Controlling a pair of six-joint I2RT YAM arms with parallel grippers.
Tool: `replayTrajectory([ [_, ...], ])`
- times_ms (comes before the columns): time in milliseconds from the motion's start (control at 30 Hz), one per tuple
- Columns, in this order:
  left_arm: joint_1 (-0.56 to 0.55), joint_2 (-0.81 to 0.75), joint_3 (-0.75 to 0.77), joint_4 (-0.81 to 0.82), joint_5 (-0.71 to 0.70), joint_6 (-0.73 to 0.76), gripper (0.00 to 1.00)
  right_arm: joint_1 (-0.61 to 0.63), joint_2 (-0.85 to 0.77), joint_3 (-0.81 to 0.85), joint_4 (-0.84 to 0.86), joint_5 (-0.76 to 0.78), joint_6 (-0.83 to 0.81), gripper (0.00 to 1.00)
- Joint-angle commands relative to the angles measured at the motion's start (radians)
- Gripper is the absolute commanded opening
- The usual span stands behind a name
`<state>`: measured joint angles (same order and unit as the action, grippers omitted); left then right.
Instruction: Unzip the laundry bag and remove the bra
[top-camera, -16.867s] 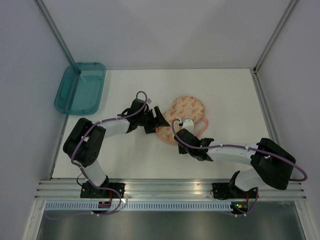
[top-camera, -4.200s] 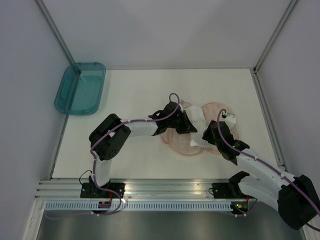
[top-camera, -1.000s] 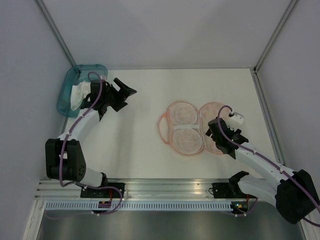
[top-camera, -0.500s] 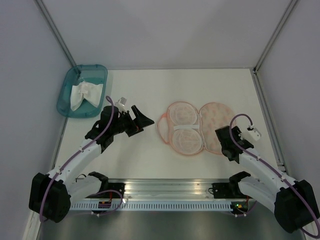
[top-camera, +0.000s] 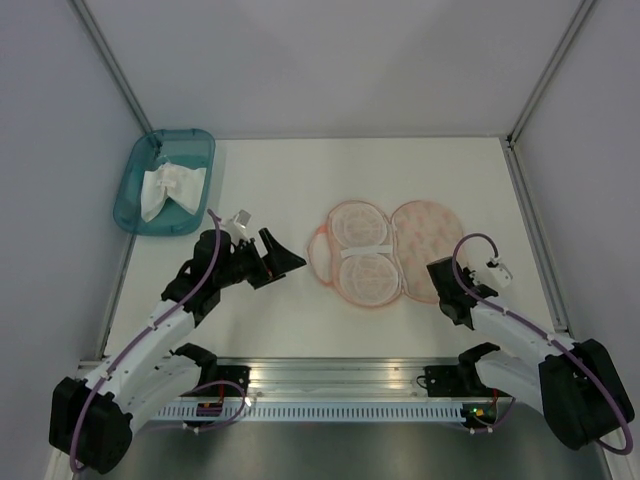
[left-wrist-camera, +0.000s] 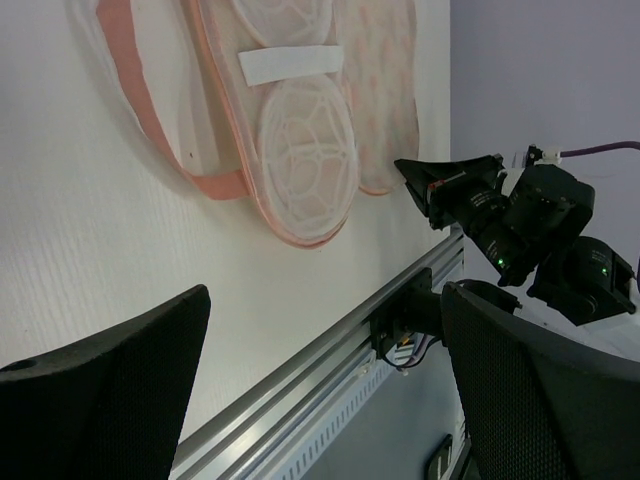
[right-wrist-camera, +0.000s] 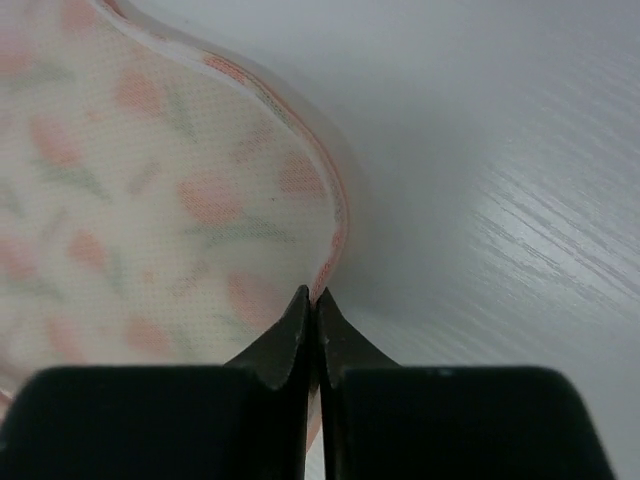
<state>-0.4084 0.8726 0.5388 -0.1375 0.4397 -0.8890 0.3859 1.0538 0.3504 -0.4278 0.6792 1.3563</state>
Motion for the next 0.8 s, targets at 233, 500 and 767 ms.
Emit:
replayTrajectory([
  [233,-0.003,-0.075,0.003,-0.070,0.004,0.027,1.00,0.002,-0.327,0.047,0.248,-0.049,-0.530,0.01],
  [500,-0.004,-0.106,-0.005,-0.106,-0.032,0.018,1.00,0.086,-0.038,0.226,0.504,-0.466,-0.940,0.01],
  [767,-0.003,-0.139,-0.040,-0.137,-0.090,0.009,1.00,0.548,0.256,0.280,0.704,-0.536,-1.250,0.00],
])
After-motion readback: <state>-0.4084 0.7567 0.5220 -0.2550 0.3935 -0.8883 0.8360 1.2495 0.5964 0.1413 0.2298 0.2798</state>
